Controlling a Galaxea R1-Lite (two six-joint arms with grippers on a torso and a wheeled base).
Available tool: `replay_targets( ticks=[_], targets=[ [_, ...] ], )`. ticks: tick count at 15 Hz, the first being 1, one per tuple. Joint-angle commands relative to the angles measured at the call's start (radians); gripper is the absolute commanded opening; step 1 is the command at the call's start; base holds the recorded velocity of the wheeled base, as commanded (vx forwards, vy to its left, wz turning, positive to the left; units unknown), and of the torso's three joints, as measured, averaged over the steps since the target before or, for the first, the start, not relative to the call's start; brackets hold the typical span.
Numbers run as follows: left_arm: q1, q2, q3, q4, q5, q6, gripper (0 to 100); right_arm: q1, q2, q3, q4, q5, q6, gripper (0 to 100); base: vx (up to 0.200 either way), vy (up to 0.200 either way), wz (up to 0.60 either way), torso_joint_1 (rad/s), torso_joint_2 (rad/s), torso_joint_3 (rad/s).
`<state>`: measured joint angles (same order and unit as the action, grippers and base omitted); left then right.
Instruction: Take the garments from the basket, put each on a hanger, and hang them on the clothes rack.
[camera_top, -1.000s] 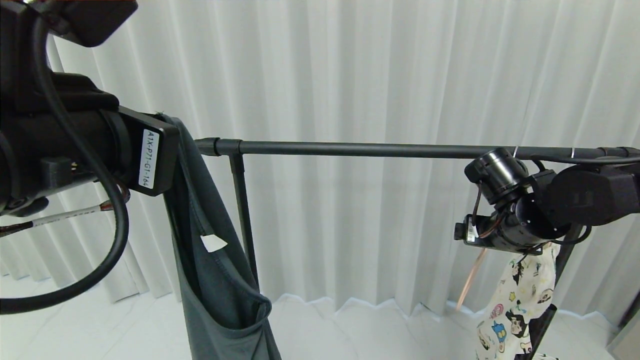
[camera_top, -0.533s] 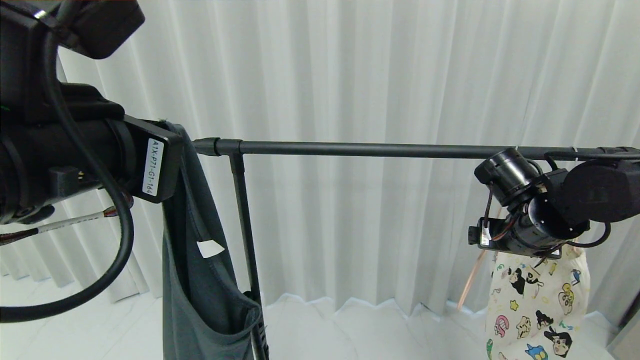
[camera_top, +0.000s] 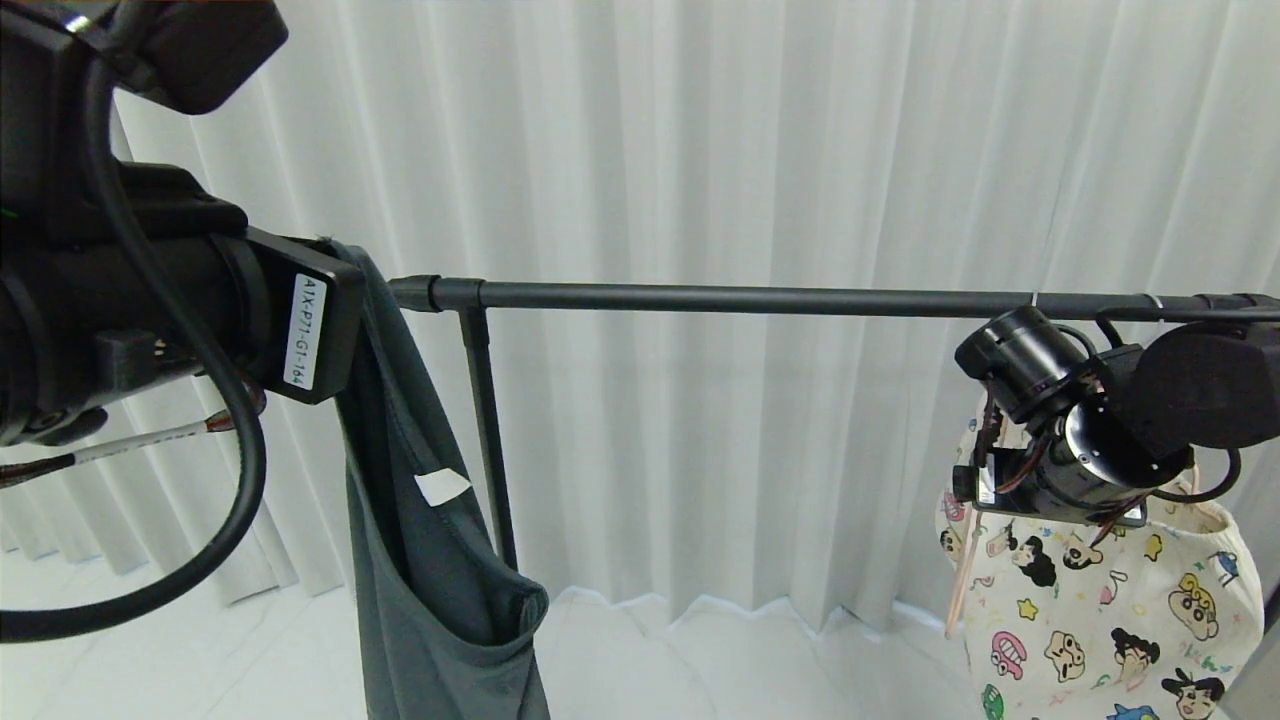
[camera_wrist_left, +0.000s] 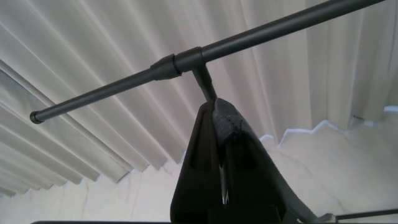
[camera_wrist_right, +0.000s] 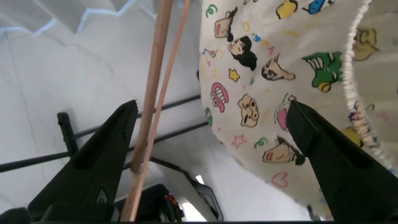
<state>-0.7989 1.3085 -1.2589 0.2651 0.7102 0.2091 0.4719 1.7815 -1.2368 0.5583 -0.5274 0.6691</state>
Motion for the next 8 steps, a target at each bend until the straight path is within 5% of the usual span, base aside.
replay_targets(
  ticks=[1,8],
  targets=[
    [0.000,0.000,0.003,0.000,-0.002,0.001,0,0.002,-0.010,-0.001,0.000,0.001,-0.002,100,0.000,0.000,0.00,0.000,0.00,0.000],
    [0.000,-0.002,0.003,0.000,0.000,-0.001,0,0.005,-0.010,-0.001,-0.003,0.066,-0.031,100,0.000,0.000,0.00,0.000,0.00,0.000]
  ],
)
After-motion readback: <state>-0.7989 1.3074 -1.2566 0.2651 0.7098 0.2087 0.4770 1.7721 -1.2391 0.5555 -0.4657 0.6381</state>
